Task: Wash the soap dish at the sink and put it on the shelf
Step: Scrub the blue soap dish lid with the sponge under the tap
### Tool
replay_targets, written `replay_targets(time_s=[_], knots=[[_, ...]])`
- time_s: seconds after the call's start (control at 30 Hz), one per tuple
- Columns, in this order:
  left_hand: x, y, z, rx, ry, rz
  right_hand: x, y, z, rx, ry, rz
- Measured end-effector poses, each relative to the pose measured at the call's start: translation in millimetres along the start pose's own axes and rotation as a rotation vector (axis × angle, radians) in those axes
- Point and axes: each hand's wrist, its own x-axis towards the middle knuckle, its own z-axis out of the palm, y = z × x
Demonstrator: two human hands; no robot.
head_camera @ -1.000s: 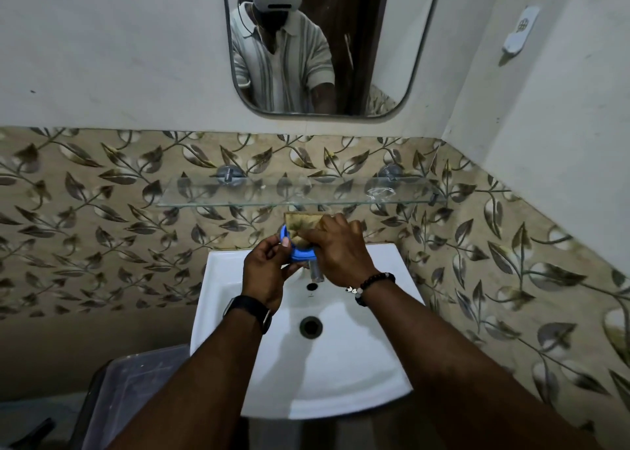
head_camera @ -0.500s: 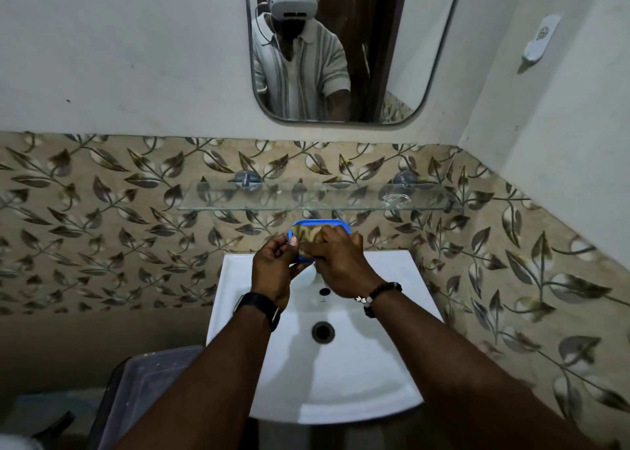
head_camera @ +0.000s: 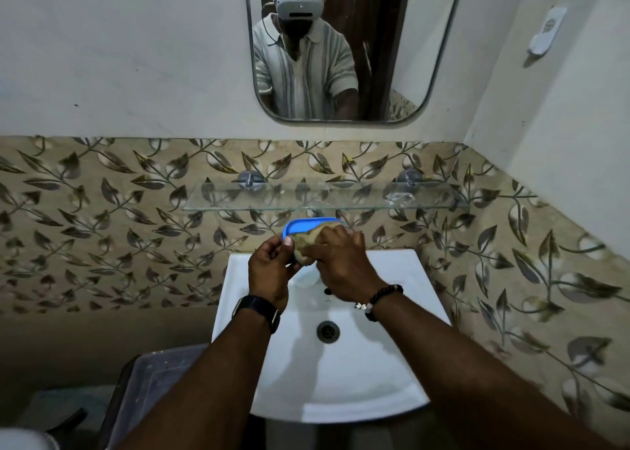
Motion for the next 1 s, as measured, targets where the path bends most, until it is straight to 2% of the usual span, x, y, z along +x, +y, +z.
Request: replay_targets(time_s=[0.07,0.2,0.37,0.5,0.63,0.73,0.83,0.9,1.0], knots=[[-2.5,-3.9,-2.8,0.007,-0.028,-0.012,-1.4,-2.4,2.3,0.005,-0.016,-0.062],[-2.9,-6.0,-3.9,0.09,-0.082,-0.008,3.9,11.5,-4.9,-0.293,0.045,-0.166],[-3.2,-0.5,-4.5,0.045,-0.011,0.032,12.5,25.8,-10.6,-0.467,0.089,-0.071],[-3.7,0.0,0.3,0.029,0.031,0.056,11.5,24.1,-10.1,-0.466,0.064,0.076],[-5.5,-3.5,6.9,-0.034,0.051,0.043,7.0,9.1,-1.8,-0.34,0.074,0.161],[-3.0,-4.3,7.8,-0.077,0.058,0.013,4.1,-5.1,6.2,-0.151,0.048,0.149],[-1.9,-5.1,5.6,-0.09,0.024,-0.003,-0.1,-11.1,7.7,-0.037,-0.009,0.028],[-1.3,-5.9,1.7,-0.059,-0.008,0.006,-2.6,2.7,1.5,-0.104,0.008,-0.065],[-0.5,-5.8,-3.8,-0.018,-0.016,0.027,-0.5,31.9,-12.1,-0.369,0.072,-0.097]])
